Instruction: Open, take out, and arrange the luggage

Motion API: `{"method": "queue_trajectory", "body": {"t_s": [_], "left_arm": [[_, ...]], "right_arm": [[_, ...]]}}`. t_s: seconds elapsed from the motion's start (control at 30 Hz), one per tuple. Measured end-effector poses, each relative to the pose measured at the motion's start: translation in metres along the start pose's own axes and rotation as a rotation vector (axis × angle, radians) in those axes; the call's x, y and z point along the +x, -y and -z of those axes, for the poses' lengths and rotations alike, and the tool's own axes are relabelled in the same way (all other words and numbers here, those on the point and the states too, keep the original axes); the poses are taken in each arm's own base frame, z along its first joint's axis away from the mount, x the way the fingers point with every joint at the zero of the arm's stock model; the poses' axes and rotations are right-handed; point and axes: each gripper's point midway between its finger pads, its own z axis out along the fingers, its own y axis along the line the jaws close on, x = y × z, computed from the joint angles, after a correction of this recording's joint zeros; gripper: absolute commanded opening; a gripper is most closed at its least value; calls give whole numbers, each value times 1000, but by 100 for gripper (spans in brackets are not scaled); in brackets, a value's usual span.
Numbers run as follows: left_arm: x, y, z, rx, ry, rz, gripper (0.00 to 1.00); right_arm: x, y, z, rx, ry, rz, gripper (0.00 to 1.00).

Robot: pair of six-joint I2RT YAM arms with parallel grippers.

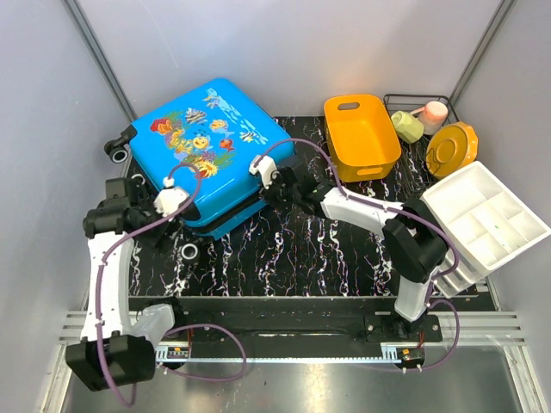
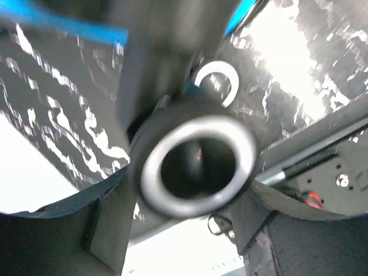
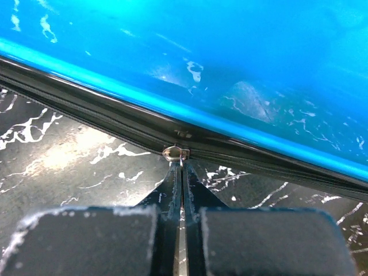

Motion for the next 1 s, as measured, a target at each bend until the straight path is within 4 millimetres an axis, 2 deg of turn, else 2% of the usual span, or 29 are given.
{"method": "queue_trajectory", "body": {"t_s": [0.1,0.17,0.4,0.43,0.47,0.57,0.6,0.83,0.9,1.0], "left_arm": [[33,-10,11,-30,-91,57,0],[44,-22,16,-54,-129,87,0],[45,-51,15,-81,-165,84,0],[43,-54,15,-79,-165,84,17],[40,-56,15,-76,-163,84,30],[23,-59,19,-48,-106,65,89],[16,-57,22,-34,-78,58,97],[-55,-35,53,41,191,-23,99],[-66,-16,51,102,218,-41,99],[-69,10,40,188,207,-33,99]], "right_arm": [[3,9,3,31,-10,5,0],[7,23,7,58,-20,5,0],[25,98,33,137,-27,18,0],[27,106,37,141,-25,21,0],[29,114,40,139,-20,24,0],[34,129,47,140,-17,37,0],[35,131,48,137,-18,40,0],[32,131,50,98,-14,48,0],[32,131,50,91,-13,46,0],[32,130,50,85,-11,45,0]]}}
